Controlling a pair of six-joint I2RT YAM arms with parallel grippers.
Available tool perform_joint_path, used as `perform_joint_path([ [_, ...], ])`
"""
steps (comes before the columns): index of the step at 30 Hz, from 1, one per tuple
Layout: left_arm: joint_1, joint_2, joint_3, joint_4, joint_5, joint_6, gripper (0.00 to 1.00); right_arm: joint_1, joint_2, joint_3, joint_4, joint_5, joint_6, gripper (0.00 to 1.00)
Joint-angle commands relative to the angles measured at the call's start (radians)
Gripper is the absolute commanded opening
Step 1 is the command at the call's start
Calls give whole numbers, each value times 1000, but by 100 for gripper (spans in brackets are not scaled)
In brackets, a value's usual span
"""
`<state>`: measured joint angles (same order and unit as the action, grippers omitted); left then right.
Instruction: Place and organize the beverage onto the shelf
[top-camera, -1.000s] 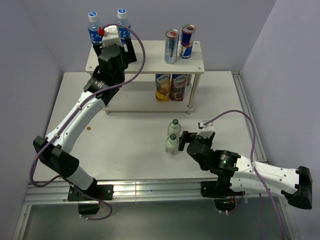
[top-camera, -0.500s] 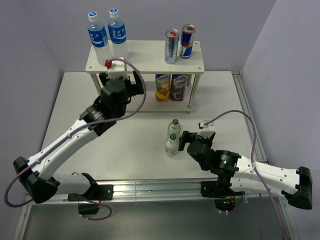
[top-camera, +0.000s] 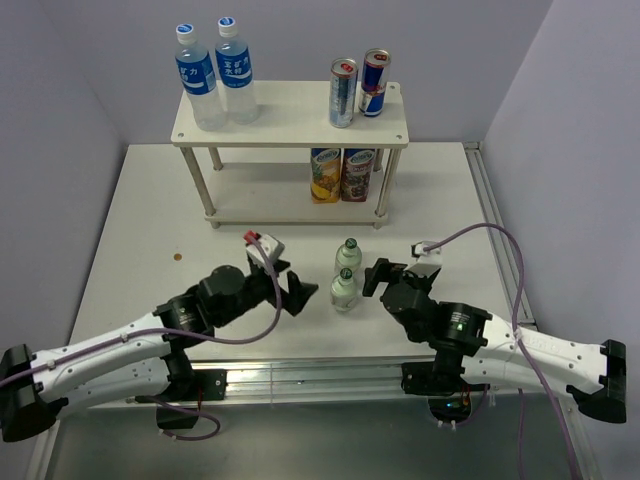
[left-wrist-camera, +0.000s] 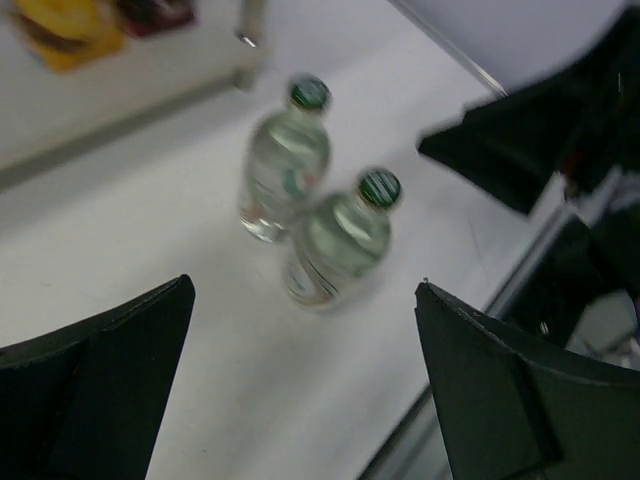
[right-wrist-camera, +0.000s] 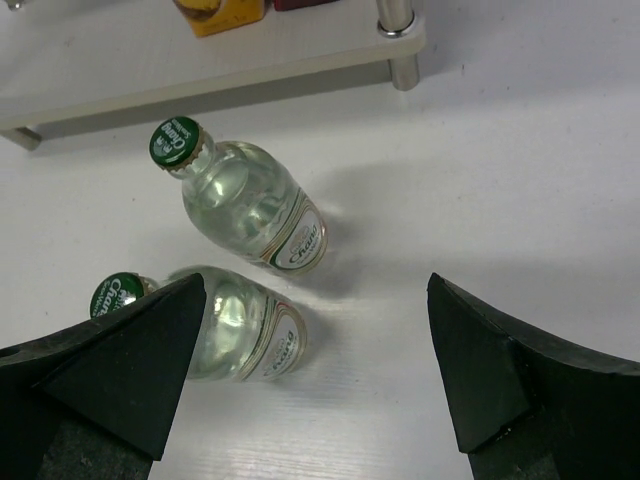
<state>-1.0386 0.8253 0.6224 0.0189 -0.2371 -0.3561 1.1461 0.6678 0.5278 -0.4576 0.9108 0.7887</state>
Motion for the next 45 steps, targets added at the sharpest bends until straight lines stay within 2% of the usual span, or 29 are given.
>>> perform_joint_path([
  [1, -57, 50, -79, 216, 208, 3, 99, 6, -33, -2, -27, 69, 55, 99],
  [9, -158, 216, -159, 430, 182, -13, 99, 6, -14, 11, -58, 69, 81, 99],
  [13, -216, 360, -214, 637, -15, -37, 98, 4, -22, 5, -52, 74, 80, 99],
  [15, -225, 421, -236, 719, -62, -58, 99, 4, -24, 5, -52, 76, 80, 99],
  [19, -250, 611, -214, 837, -177, -64, 99, 6, -23, 5, -55, 76, 83, 99],
  [20, -255, 638, -205, 866, -253, -66, 99, 4, -25, 5, -55, 77, 83, 99],
  [27, -276, 825, -149, 1052, -379, -55, 99, 4, -36, -5, -46, 77, 78, 99],
  [33, -287, 929, -84, 1107, -418, -26, 99, 4, -22, -6, -38, 80, 73, 99],
  [39, -291, 1011, -33, 1167, -514, 25, 99, 4, -20, -9, -30, 76, 64, 99],
  [42, -290, 1069, 5, 1194, -541, 68, 97, 6, -17, -8, -29, 71, 63, 99],
  [45, -284, 1112, 60, 1158, -539, 78, 90, 6, -14, -8, -30, 68, 63, 99],
])
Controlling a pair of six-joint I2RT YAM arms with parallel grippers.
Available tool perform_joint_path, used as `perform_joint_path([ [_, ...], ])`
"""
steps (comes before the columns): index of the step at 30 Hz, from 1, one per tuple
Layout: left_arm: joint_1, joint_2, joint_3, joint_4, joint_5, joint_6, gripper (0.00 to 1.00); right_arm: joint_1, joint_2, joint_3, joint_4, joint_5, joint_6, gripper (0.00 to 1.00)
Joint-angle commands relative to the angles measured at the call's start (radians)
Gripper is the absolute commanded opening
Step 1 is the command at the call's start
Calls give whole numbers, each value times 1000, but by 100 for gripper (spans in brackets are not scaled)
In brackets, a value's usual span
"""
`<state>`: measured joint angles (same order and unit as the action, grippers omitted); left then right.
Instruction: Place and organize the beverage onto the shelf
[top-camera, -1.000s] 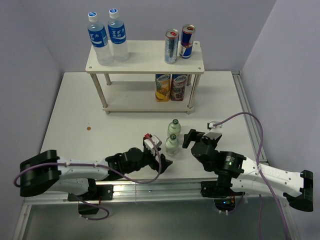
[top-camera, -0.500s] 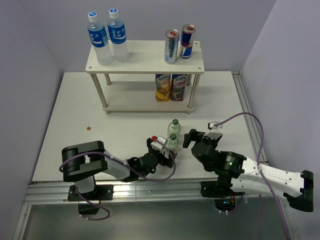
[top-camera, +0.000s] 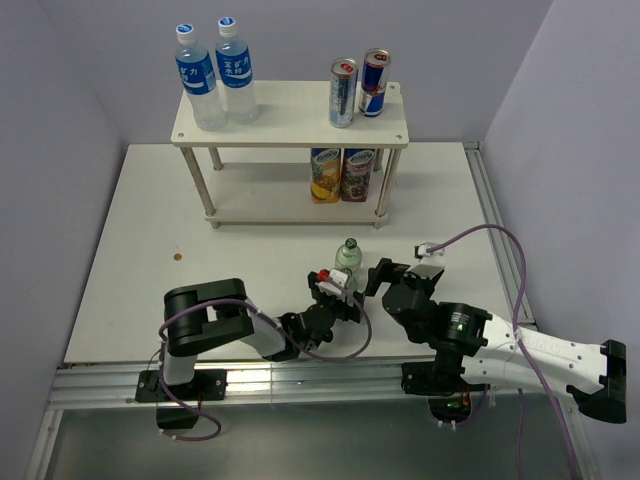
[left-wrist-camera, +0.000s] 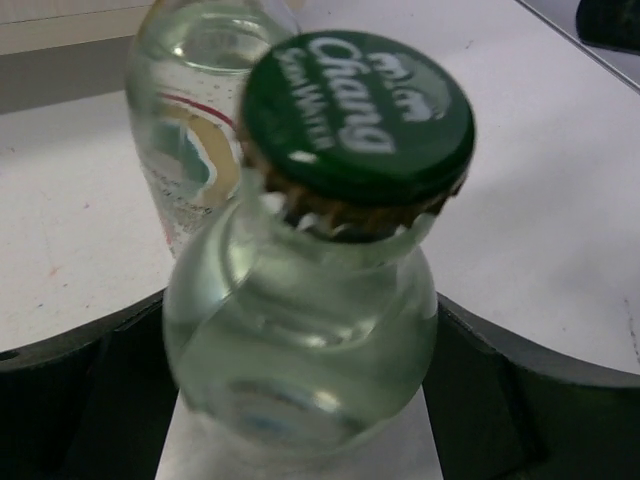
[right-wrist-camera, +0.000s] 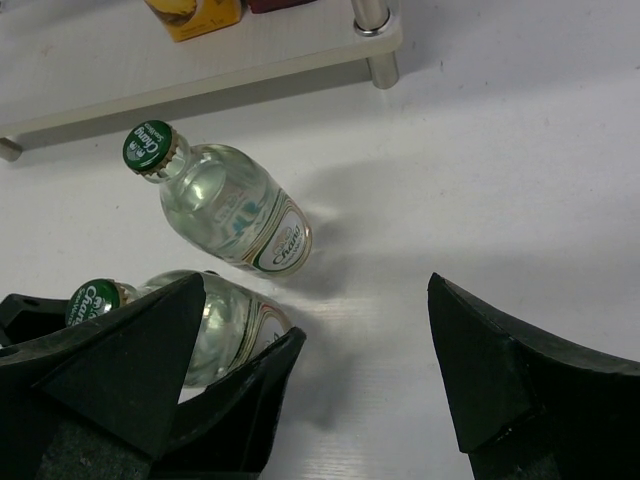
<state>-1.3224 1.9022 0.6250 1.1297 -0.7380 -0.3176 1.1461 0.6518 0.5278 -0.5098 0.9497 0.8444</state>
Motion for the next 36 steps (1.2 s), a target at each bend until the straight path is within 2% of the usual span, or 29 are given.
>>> perform_joint_path([
  [1, 3, 44, 68, 44, -41, 40, 88, 4, 3, -6, 22, 29, 7, 99],
  [3, 11, 58, 82, 41, -63, 31, 89, 4, -1, -9, 27, 27, 1, 99],
  [4, 15, 58, 79, 42, -64, 23, 80, 6, -3, -8, 25, 24, 1, 99],
  [6, 28, 44, 68, 36, -81, 12, 70, 6, -3, -9, 27, 24, 1, 99],
  [7, 31, 37, 61, 38, -80, 14, 39, 4, -3, -9, 28, 23, -1, 99],
  [10, 34, 5, 36, 4, -135, -14, 6, 4, -3, -11, 31, 23, -2, 99],
  [11, 34, -20, 25, -10, -149, -23, 0, 4, -3, -9, 31, 23, -4, 99],
  [15, 19, -119, -25, -86, -236, -41, 0, 6, -7, -12, 30, 23, -4, 99],
  [21, 20, -359, -65, -347, -328, -58, 0, 6, -15, -20, 40, 21, -10, 99],
  [25, 87, -489, -80, -444, -282, -32, 0, 4, -20, -23, 45, 24, -11, 99],
  [31, 297, -588, -65, -464, -204, 31, 0, 6, -46, -29, 51, 18, -19, 99],
  [36, 538, -545, 5, -444, -42, 75, 0, 4, -50, -31, 51, 14, -18, 99],
])
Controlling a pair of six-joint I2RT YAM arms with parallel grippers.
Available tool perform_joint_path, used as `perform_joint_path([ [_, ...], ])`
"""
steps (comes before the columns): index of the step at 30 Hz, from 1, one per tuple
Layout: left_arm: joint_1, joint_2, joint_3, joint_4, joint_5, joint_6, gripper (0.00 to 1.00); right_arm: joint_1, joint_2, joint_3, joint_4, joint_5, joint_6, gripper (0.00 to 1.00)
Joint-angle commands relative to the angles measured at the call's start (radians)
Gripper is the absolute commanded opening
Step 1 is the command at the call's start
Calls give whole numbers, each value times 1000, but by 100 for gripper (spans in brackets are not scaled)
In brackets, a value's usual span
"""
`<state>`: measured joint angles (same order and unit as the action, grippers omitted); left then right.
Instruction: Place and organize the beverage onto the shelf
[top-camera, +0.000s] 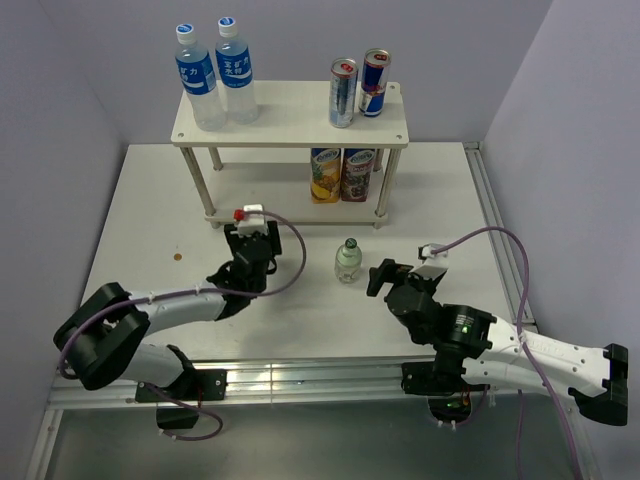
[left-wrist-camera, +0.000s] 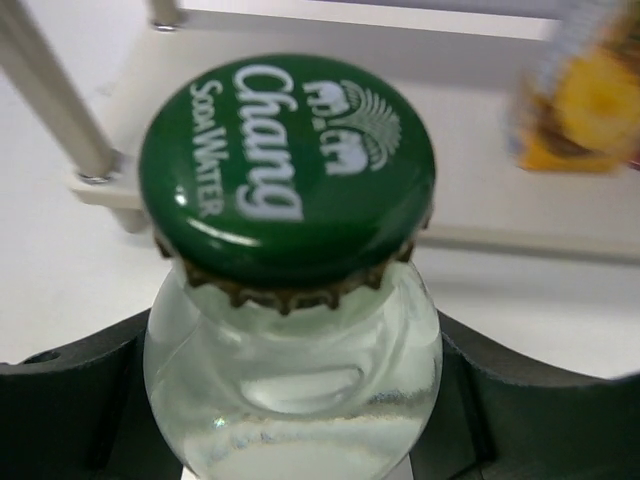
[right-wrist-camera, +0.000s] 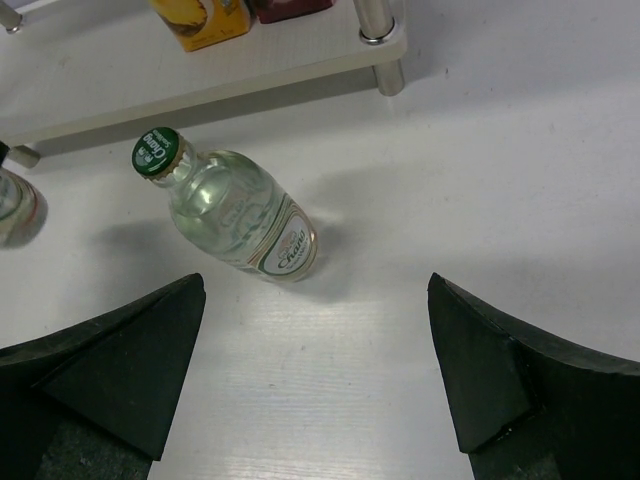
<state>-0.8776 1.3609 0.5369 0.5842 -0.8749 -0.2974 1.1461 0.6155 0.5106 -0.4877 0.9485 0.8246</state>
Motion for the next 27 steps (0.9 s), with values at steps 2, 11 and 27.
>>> perform_joint_path([
  [2, 176, 35, 155, 101, 129, 76, 0, 6, -17, -17, 34, 13, -2, 99],
  [11, 341, 168, 394, 12, 201, 107, 0, 4, -31, -21, 35, 12, -2, 99],
  [27, 494, 336, 517, 29, 303, 64, 0, 6, -3, -15, 37, 7, -5, 99],
])
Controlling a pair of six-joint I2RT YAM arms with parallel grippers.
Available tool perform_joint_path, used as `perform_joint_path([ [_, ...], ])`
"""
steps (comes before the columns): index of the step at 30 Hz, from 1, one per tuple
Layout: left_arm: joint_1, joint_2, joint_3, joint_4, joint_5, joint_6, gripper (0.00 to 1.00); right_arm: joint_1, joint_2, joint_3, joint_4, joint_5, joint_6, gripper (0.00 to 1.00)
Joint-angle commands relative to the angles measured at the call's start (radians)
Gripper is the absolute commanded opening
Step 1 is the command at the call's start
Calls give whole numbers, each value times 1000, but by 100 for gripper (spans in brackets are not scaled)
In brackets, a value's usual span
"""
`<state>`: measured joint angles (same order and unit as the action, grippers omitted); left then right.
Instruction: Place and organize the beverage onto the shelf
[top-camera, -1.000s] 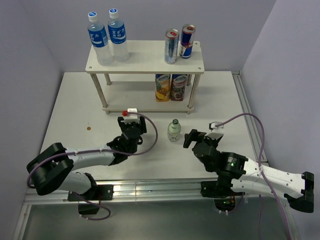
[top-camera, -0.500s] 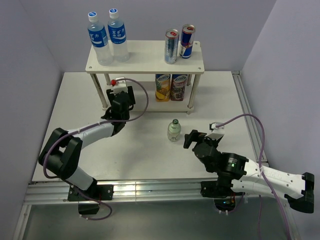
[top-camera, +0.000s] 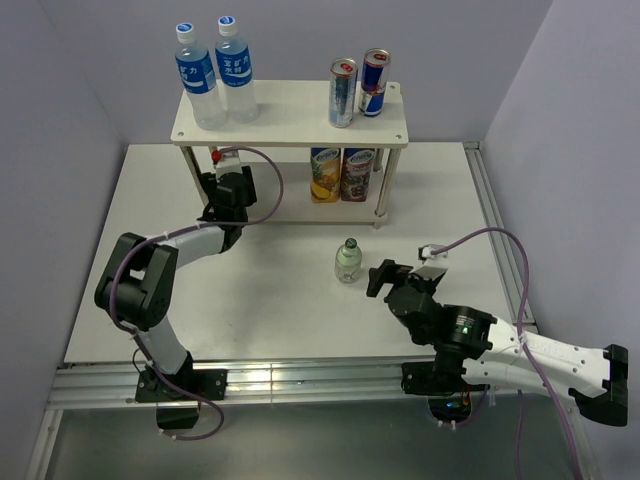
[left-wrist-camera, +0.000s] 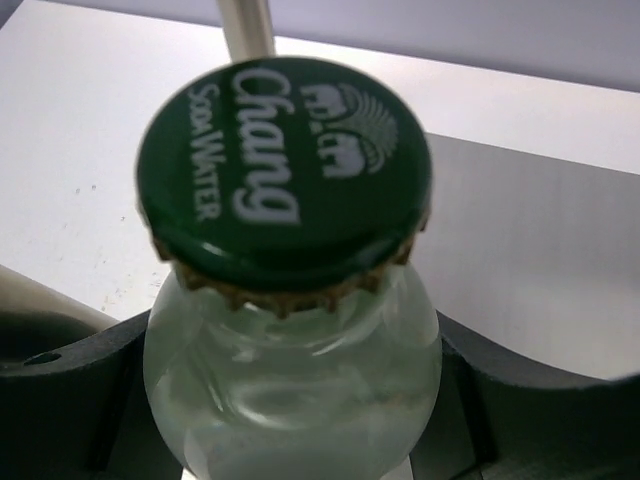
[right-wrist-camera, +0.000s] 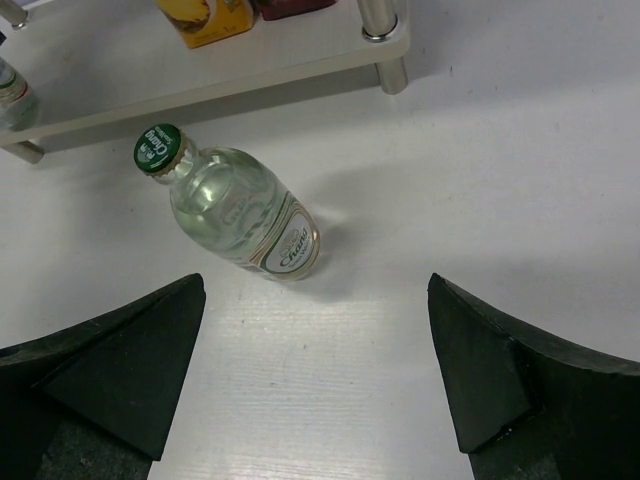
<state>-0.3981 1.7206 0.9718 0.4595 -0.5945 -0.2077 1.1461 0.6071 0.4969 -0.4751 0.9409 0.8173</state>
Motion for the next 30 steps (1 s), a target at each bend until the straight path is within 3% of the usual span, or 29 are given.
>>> perform_joint_path([
  [1, 24, -13, 84, 162, 27, -27, 0, 6, 5, -1, 24, 13, 2, 99],
  [16, 64, 79, 93, 289, 41, -21, 0, 6, 39, 8, 21, 15, 2, 99],
  [21, 65, 106, 113, 298, 35, 1, 23, 6, 37, 9, 18, 15, 5, 99],
  [22, 65, 109, 117, 298, 32, 7, 35, 4, 36, 9, 18, 13, 5, 99],
  [25, 65, 119, 119, 289, 44, 14, 57, 4, 37, 9, 15, 15, 8, 99],
  [28, 65, 116, 117, 278, 56, 5, 72, 6, 36, 9, 16, 15, 6, 99],
  [30, 65, 109, 114, 271, 56, 4, 75, 4, 33, 9, 15, 16, 8, 99],
])
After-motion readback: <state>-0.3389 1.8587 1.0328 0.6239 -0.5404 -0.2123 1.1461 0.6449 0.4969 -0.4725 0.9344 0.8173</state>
